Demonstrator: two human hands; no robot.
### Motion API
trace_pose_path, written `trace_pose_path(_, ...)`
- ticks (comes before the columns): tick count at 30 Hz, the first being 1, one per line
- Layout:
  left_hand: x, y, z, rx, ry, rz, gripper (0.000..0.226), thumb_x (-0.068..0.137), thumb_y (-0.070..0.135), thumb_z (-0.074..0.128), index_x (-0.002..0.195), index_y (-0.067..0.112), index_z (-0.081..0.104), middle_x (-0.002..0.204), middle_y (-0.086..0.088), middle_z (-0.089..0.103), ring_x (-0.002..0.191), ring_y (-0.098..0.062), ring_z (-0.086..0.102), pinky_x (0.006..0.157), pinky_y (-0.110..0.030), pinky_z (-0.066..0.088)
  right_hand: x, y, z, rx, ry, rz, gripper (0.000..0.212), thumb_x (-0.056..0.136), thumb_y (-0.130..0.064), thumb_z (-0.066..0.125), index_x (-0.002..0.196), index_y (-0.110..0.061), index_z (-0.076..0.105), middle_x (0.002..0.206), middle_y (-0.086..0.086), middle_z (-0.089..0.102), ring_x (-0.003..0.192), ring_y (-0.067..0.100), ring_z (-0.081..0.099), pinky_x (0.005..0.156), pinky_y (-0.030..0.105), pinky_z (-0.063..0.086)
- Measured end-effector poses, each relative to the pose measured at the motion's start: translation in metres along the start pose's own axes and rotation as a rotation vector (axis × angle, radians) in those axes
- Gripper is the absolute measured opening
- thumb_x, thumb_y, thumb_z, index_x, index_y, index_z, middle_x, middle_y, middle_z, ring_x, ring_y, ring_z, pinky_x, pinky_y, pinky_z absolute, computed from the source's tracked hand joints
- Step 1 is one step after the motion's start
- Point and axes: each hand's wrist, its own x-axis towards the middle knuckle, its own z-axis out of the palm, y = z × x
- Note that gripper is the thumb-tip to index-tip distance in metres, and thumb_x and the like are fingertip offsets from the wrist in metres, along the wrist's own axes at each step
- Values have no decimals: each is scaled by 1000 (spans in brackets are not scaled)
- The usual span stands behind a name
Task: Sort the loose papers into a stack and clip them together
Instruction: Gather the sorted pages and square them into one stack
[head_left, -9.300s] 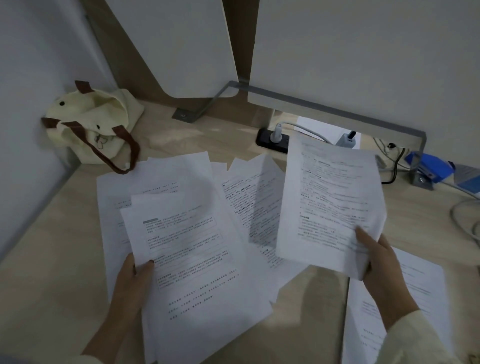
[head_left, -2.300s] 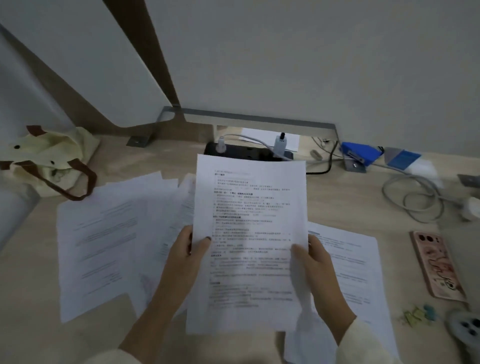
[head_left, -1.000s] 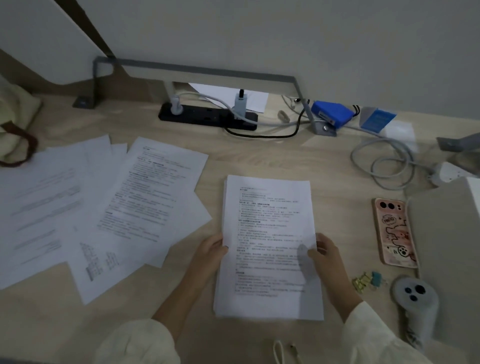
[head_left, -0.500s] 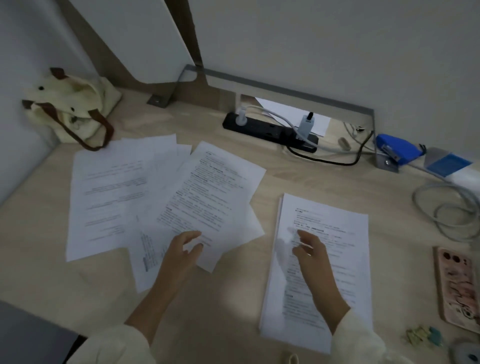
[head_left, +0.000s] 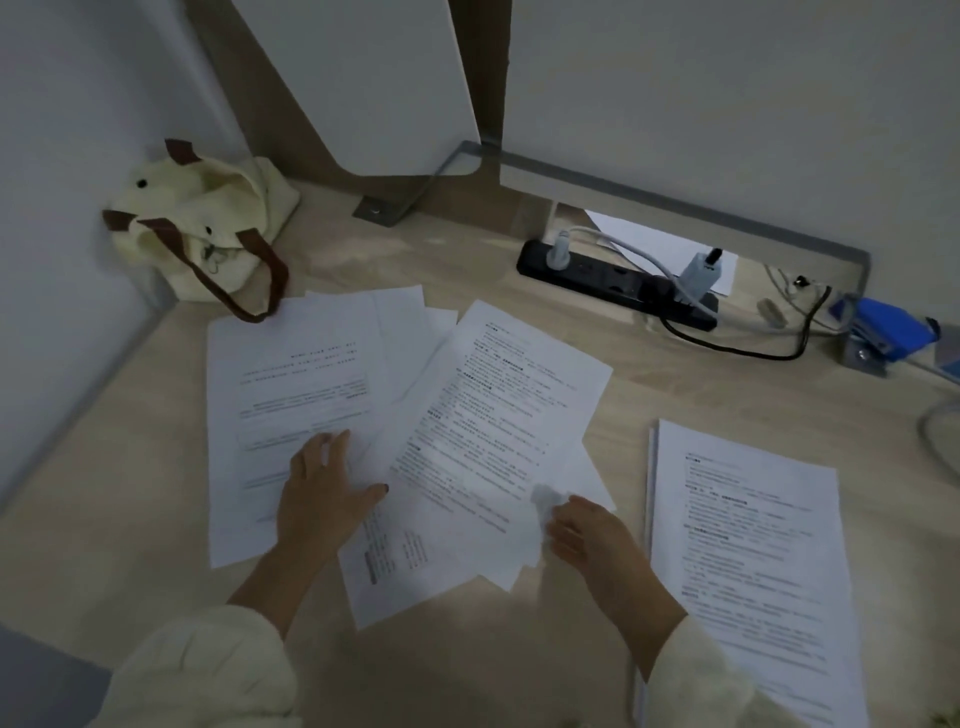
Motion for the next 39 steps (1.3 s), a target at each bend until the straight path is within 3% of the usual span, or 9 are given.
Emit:
trace_pose_path(6,14,-2,-7,72,15,29,88,65,50,73,135,14,32,140,-13,31,129,-30,28,104,-41,29,14,5,19,-105,38,3,13,87,-7,54,76,-10,47,66,9,45,57,19,43,58,25,40)
trace_pose_path(8,18,-4,-10,67,-4,51,90,63,50,75,133,12,33,136,-13,33,127,-29,30,103,-39,29,14,7,25,-153,84,-11,15,88,-8,53,74,-7,48,69,10,54,60,21,51,58,26,45)
trace_pose_path(16,31,-19,-23,25,-35,86,82,63,42,79,128,12,39,132,-11,38,122,-28,33,99,-39,32,6,9,-1,-132,257,-76,11,91,-11,48,83,-10,55,95,14,61,88,31,60,83,44,50)
trace_pose_path(22,40,-17,-25,67,-164,105,65,71,38,74,122,10,45,124,-11,43,119,-27,36,94,-37,33,-7,9,-16,-82,217,-126,12,92,-6,46,90,-8,58,91,10,64,82,26,61,73,35,50)
trace_pose_path(25,33,-11,-28,-287,-164,53,30,83,19,64,108,10,50,114,-15,54,97,-25,52,76,-33,42,-8,10,-24,-152,259,-126,14,91,-6,47,96,-12,59,100,14,65,89,31,61,81,45,50)
trace_pose_path(27,27,-7,-37,-630,-143,-13,23,85,12,61,106,12,51,107,-11,58,83,-17,55,66,-27,45,-8,7,-29,-228,270,-141,17,90,-4,47,97,-13,59,104,17,65,93,34,62,84,46,50)
trace_pose_path(31,18,-16,-50,-1217,-101,-118,32,87,14,59,118,11,59,110,-5,66,97,-21,62,79,-33,50,-12,-2,-30,-346,87,-130,19,90,-3,47,100,-12,61,98,11,69,85,25,67,69,30,52)
trace_pose_path(36,0,-36,-31,-1133,-272,-259,22,91,16,51,111,15,62,116,-15,64,98,-28,61,83,-42,50,-2,-8,-19,-610,69,-171,21,87,-1,45,100,-6,61,93,16,70,85,31,68,80,46,55)
trace_pose_path(39,-3,-46,-32,-1100,-296,-317,32,93,17,48,122,8,56,119,-18,61,99,-32,59,75,-38,50,7,-16,-9,-773,92,-250,15,90,-8,46,89,-7,61,89,23,67,77,32,65,74,40,53)
